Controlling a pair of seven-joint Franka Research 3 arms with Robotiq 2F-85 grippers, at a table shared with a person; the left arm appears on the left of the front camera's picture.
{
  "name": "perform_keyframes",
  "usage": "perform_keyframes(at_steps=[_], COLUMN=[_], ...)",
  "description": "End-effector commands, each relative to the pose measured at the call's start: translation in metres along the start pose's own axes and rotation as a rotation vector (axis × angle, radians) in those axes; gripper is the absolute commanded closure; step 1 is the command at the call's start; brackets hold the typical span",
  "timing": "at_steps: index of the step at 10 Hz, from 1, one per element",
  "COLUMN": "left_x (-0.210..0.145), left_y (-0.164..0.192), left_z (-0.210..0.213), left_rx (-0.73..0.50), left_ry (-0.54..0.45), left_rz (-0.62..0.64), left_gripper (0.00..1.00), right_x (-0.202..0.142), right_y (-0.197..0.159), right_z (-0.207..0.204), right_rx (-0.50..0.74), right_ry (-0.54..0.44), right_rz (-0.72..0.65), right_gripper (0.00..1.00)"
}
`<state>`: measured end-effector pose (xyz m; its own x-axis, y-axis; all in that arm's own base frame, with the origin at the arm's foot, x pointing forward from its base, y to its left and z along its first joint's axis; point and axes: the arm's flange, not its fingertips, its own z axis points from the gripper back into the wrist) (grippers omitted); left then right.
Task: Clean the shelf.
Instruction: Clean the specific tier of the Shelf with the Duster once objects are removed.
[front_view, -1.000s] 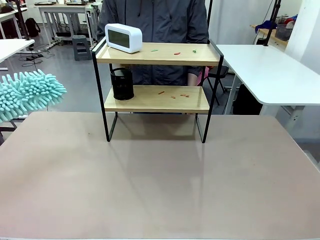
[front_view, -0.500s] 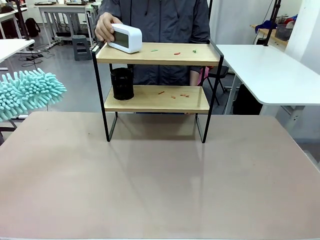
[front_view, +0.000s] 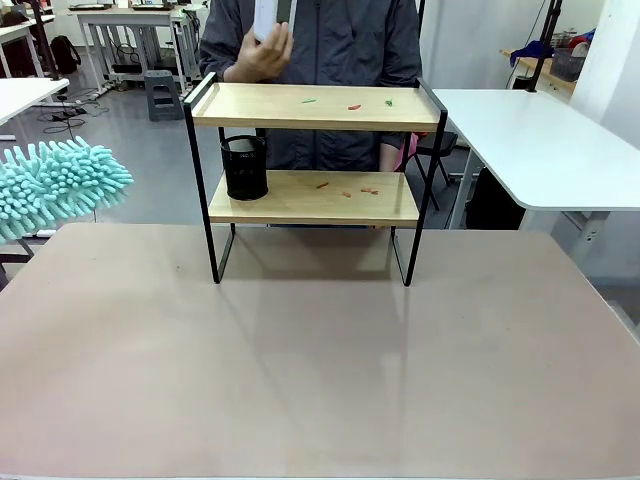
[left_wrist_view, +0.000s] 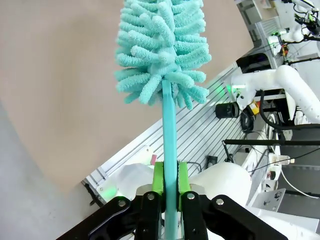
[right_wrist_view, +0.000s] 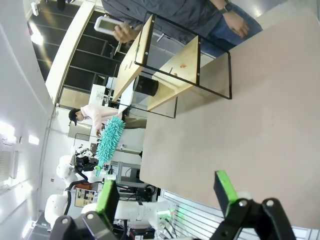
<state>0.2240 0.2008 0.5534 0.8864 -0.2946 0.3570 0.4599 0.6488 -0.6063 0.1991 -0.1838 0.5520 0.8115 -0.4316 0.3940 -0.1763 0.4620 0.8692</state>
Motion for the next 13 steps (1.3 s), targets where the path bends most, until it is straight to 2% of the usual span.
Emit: perform_keyframes(at_steps=[1, 2, 4, 5, 7, 8, 9, 10, 11, 13], left_x=[0.001, 0.000, 0.048, 0.069, 0.116, 0.145, 0.163, 0.168, 0.148, 0.148], left_y=[-0.005, 0.000, -0.057, -0.089, -0.141, -0.162, -0.183, -0.198, -0.184, -0.184], left_z=[0.003, 0.000, 0.014, 0.022, 0.009, -0.012, -0.032, -0.049, -0.015, -0.015], left_rx=[-0.019, 0.000, 0.055, 0.116, 0.175, 0.233, 0.252, 0.256, 0.227, 0.227], left_ry=[-0.022, 0.000, -0.137, -0.175, -0.151, -0.157, -0.160, -0.129, -0.159, -0.159], left_rz=[0.004, 0.000, 0.014, 0.040, 0.034, 0.063, 0.031, 0.035, 0.018, 0.018], left_gripper=[1.00, 0.88, 0.88, 0.88, 0.88, 0.88, 0.88, 0.88, 0.88, 0.88], right_x=[0.003, 0.003, 0.003, 0.003, 0.003, 0.003, 0.003, 0.003, 0.003, 0.003], right_y=[0.002, 0.002, 0.002, 0.002, 0.002, 0.002, 0.002, 0.002, 0.002, 0.002], right_z=[-0.001, -0.001, -0.001, -0.001, -0.001, -0.001, -0.001, -0.001, -0.001, -0.001], right_rx=[0.013, 0.013, 0.013, 0.013, 0.013, 0.013, 0.013, 0.013, 0.013, 0.013], right_ry=[-0.007, -0.007, -0.007, -0.007, -0.007, -0.007, -0.007, -0.007, -0.007, -0.007], right_rz=[0.025, 0.025, 0.025, 0.025, 0.025, 0.025, 0.025, 0.025, 0.025, 0.025], right_gripper=[0.00, 0.00, 0.00, 0.00, 0.00, 0.00, 0.00, 0.00, 0.00, 0.00])
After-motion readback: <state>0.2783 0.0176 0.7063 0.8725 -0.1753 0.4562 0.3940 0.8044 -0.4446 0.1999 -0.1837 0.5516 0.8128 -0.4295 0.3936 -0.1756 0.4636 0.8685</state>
